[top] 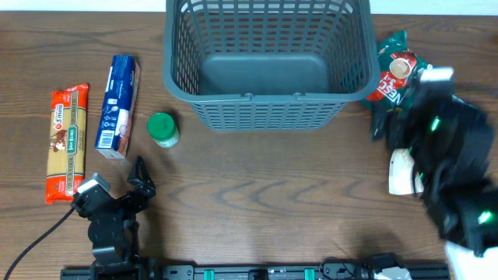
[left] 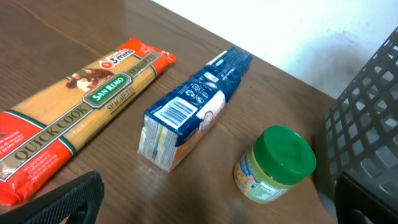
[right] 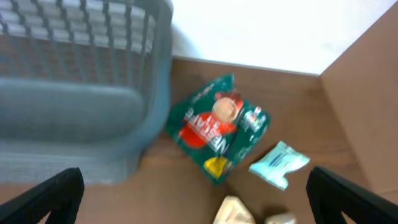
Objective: Pack container
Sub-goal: 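Move the right gripper over the green Nescafe coffee bag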
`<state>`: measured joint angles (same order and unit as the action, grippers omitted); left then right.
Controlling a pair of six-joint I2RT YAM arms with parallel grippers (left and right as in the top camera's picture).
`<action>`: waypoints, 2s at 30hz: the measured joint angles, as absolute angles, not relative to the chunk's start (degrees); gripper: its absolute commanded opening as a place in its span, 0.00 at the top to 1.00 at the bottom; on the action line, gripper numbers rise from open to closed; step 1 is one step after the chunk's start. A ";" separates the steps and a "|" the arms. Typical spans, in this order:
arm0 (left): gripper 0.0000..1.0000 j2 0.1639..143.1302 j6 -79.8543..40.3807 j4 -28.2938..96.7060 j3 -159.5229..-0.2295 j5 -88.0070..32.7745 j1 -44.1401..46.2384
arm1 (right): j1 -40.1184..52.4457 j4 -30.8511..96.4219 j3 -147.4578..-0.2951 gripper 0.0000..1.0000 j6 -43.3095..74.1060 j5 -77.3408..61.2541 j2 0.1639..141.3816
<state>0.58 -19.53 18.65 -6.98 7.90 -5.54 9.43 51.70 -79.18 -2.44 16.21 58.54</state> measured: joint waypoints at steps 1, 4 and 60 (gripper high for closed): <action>0.02 0.58 -19.53 18.61 -6.98 7.92 -5.54 | 8.99 53.19 -83.90 0.01 -2.63 15.66 61.25; 0.01 0.58 -19.55 18.63 -6.98 7.90 -5.54 | 8.69 56.95 -94.13 0.01 -3.07 14.46 65.82; 0.01 0.58 -19.53 18.63 -6.98 7.90 -5.54 | -15.66 52.80 -115.46 0.01 26.59 16.10 113.62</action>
